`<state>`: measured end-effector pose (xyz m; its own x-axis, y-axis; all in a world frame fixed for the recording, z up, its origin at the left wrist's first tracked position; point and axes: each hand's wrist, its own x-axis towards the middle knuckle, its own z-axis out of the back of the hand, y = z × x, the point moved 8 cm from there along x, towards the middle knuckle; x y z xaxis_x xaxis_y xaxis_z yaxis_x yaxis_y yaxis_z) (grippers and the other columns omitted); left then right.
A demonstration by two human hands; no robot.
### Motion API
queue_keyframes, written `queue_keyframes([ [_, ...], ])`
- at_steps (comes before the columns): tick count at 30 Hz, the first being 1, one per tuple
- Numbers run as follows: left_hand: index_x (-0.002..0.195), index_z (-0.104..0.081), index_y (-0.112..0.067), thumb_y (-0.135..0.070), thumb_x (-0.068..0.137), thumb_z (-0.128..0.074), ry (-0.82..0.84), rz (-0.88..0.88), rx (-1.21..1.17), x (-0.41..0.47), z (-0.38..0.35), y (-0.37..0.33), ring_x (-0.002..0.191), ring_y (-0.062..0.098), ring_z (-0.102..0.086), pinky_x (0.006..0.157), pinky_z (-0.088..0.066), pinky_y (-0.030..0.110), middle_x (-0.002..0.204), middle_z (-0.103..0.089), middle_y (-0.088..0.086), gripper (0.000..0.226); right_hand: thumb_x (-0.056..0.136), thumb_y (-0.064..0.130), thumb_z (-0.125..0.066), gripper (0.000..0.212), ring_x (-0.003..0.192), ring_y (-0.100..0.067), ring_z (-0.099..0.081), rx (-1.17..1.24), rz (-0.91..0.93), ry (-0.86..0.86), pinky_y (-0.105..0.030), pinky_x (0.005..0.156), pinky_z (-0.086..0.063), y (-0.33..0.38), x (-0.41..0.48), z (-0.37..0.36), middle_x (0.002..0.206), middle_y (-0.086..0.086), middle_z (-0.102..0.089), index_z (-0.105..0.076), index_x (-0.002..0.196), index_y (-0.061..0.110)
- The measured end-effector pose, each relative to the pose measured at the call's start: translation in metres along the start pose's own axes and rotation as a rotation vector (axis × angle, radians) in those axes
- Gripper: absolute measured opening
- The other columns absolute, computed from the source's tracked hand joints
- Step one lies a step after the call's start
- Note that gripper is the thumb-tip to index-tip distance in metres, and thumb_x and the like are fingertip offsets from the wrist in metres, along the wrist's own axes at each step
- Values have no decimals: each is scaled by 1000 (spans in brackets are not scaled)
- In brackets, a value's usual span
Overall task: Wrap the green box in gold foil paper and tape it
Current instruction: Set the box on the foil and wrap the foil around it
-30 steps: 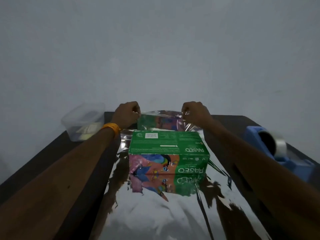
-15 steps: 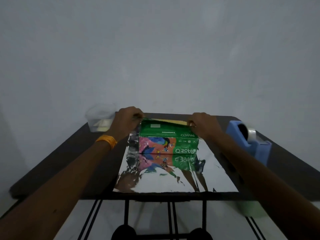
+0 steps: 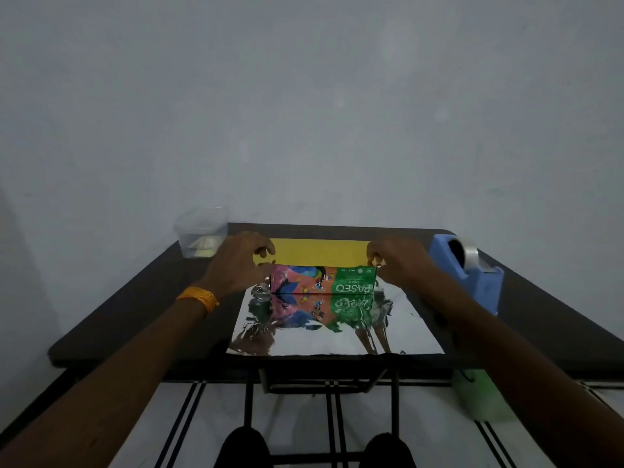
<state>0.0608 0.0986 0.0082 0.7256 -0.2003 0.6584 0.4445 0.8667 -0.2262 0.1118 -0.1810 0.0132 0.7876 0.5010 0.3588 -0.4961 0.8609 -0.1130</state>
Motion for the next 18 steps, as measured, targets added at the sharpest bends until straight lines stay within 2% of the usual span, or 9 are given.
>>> queue_keyframes([
  [2,89,-66,-19,-39,66,-58,-99,11,31,2,11,-6,70,9,-46,63,-36,28,77,-55,-8,32,76,18,-67,22,97,-19,-59,38,-17,0,-29,74,-45,-1,-2,2,99,7,-65,-67,96,26],
  [4,97,-64,-17,-41,68,-57,-138,2,45,6,13,-14,77,12,-46,69,-36,31,83,-54,-5,38,72,23,-68,18,95,-20,-59,87,-35,-16,-30,75,-46,2,-2,9,97,5,-66,-67,90,24],
  [7,116,-62,-17,-51,74,-55,-22,-57,88,14,-6,-35,98,20,-50,84,-40,38,105,-58,1,54,74,31,-69,20,97,-20,-58,141,-24,-103,-33,78,-47,15,0,22,99,3,-66,-67,92,23],
  [9,122,-61,-19,-53,77,-59,71,-100,153,18,-25,-48,109,23,-51,91,-38,41,115,-59,3,56,79,35,-70,29,104,-21,-56,156,-6,-136,-35,83,-47,28,3,25,108,1,-65,-68,105,22],
  [11,126,-60,-20,-51,81,-64,161,-125,212,23,-43,-56,114,25,-51,93,-39,43,121,-60,3,54,82,38,-72,41,114,-20,-54,152,30,-94,-36,89,-47,43,7,18,119,1,-63,-65,119,23],
  [14,122,-63,-23,-43,86,-67,211,-140,279,29,-58,-62,109,24,-55,89,-42,41,115,-62,1,41,83,35,-74,43,118,-21,-53,102,70,-8,-38,89,-50,56,13,-2,122,1,-61,-62,123,24],
  [16,113,-66,-26,-40,86,-68,207,-138,289,34,-63,-64,101,23,-56,84,-42,38,107,-62,-1,31,85,30,-72,35,113,-23,-55,62,78,-29,-37,84,-50,57,16,-8,116,0,-62,-63,119,25],
  [18,110,-67,-26,-39,87,-68,186,-140,282,38,-64,-65,98,21,-57,82,-41,36,103,-63,-2,26,87,28,-70,30,110,-24,-57,43,77,-76,-37,85,-48,55,19,-8,114,0,-63,-65,116,25],
])
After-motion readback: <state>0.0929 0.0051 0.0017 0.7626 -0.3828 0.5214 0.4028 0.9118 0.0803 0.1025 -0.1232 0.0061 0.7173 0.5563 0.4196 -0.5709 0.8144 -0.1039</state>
